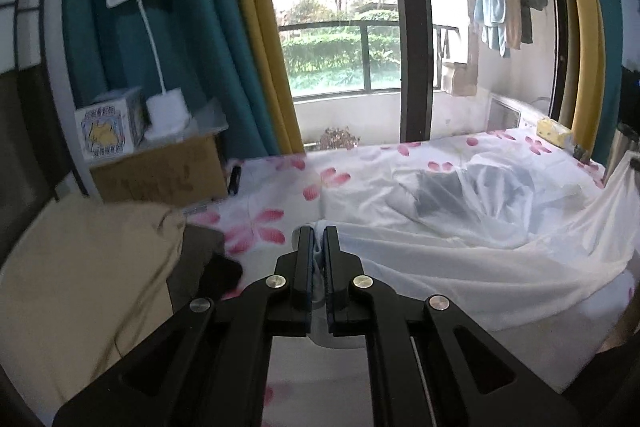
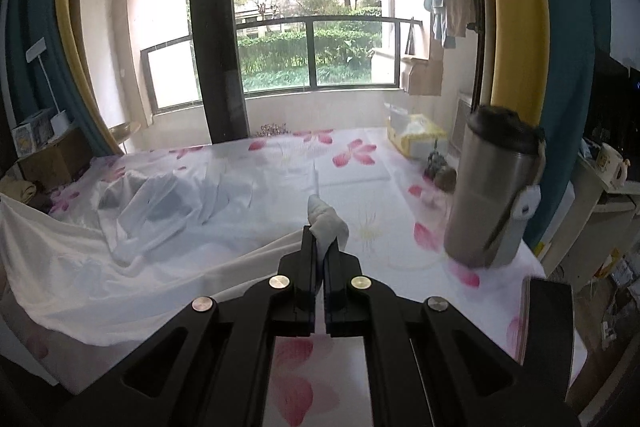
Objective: Fold large clothes
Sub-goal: 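Lift the white sheet with both tools and spread it across the bed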
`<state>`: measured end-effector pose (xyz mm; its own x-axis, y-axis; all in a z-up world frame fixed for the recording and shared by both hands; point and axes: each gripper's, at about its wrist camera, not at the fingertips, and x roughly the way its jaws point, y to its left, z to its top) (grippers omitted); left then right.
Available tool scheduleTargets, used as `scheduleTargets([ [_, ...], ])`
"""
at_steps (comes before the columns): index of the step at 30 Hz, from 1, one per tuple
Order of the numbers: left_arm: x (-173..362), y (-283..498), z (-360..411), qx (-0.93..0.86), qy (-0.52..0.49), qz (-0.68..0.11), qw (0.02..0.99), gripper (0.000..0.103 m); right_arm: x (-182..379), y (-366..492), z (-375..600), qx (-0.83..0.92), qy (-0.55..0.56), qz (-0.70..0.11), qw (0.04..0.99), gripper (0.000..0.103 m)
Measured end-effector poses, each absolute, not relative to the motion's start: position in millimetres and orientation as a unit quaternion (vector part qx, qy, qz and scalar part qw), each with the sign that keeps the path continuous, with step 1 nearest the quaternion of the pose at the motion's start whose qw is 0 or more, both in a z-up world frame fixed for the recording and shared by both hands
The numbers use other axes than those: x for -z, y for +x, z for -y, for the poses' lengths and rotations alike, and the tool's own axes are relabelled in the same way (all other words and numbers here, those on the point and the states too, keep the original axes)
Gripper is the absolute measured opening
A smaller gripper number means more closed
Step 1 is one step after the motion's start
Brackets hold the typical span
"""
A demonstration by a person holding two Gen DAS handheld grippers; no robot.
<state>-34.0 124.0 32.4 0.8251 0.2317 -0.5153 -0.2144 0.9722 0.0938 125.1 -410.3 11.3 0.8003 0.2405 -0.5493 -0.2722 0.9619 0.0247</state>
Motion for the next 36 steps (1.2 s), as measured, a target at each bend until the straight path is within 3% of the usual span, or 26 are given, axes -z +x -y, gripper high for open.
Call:
scheduleTargets([
  [6, -34.1, -5.9, -138.2, -0.113, 0.013, -0.266, 0.957, 0.005, -25.2, 148.6, 402.2, -0.134, -0.036, -0.271, 0.952, 0.002],
  [21, -1.6, 64.7, -194.9, -0.104, -0.108, -0.274, 0.950, 0.005, -26.2, 233.0, 385.7, -0.144, -0.030, -0.274, 0.951, 0.002],
  [36, 41.3, 143.8, -228.4, -0.107, -0.148, -0.312, 0.933, 0.005, 6.7, 311.9, 356.7, -0.129, -0.032, -0.312, 0.941, 0.002],
])
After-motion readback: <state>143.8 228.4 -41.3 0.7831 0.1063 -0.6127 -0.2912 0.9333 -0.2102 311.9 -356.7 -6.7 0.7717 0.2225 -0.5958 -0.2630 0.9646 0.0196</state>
